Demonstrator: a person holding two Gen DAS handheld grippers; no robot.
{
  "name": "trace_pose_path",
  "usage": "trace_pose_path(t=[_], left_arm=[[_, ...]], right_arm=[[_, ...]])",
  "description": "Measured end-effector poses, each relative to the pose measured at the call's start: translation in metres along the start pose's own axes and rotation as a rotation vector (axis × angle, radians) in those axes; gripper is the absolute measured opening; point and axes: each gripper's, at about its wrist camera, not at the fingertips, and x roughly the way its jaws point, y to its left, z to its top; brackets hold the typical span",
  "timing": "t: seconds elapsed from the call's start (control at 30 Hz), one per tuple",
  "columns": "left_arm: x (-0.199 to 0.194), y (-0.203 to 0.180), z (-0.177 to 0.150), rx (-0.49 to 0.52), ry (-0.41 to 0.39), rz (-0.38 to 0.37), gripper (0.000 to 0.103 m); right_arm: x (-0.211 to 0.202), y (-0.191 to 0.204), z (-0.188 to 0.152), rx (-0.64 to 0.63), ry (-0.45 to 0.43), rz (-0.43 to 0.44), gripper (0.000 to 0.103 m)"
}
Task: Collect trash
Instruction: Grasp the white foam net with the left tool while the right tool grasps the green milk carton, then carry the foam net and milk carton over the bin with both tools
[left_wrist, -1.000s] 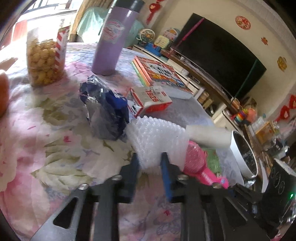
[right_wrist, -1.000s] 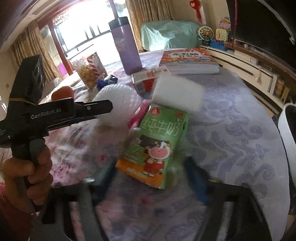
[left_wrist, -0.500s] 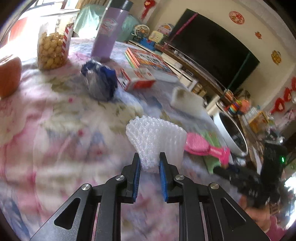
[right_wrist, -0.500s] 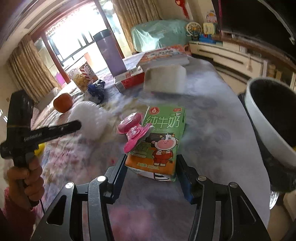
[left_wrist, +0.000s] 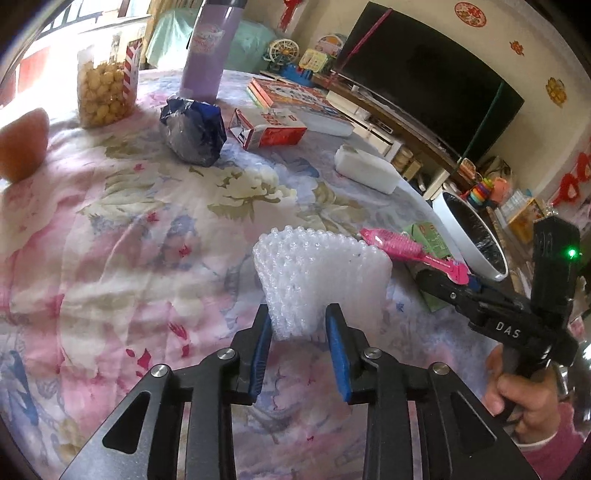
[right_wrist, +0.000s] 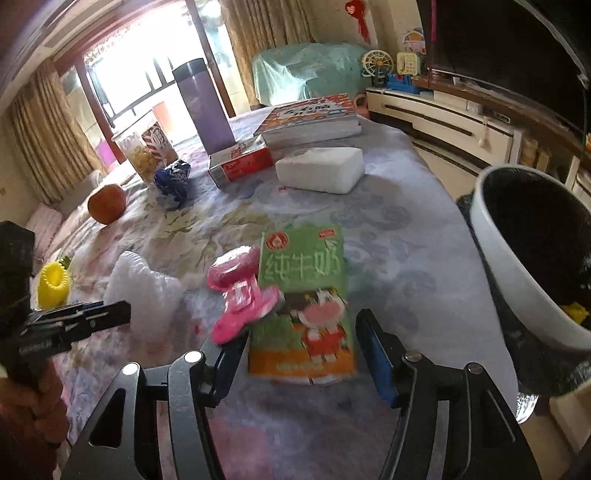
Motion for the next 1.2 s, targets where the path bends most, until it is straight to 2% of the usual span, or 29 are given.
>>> trace_pose_path(t=[0.07,0.1,0.23,0.43,0.63,1.2], left_arm=[[-0.001,0.001,-0.005,-0.008,-0.003,-0.006,0.029],[0.0,0.001,-0.006,-0.012,-0.007,-0.009,0.025],[-0.005,-0.001,-0.009,0.008,-0.02,-0.009,0.02],[-0.015,-0.011,-0.012,0.03,-0.037,-0.026,0.018],[-0.018,-0.029,-0.015,0.06,-0.032,-0.06,0.018],[0.007,-0.103,-0.003,0.17,0.006,-0.106,0.018]], right_arm=[[-0.003,0.004,-0.001,-0.015,-0.013,0.029,0.057],[-0.005,0.006,-0.002,-0.025,-0.019,0.031,0.053],[-0.01,-0.001,-0.011,-0.002,-0.012,0.041,0.049],[-0.031,-0.026,-0.02,0.05,-0.036,-0.001,0.049],[-0.047,-0.043,-0.028,0.093,-0.056,-0.004,0.049],[-0.085,-0.076,-0.034,0.162,-0.125,-0.019,0.049]])
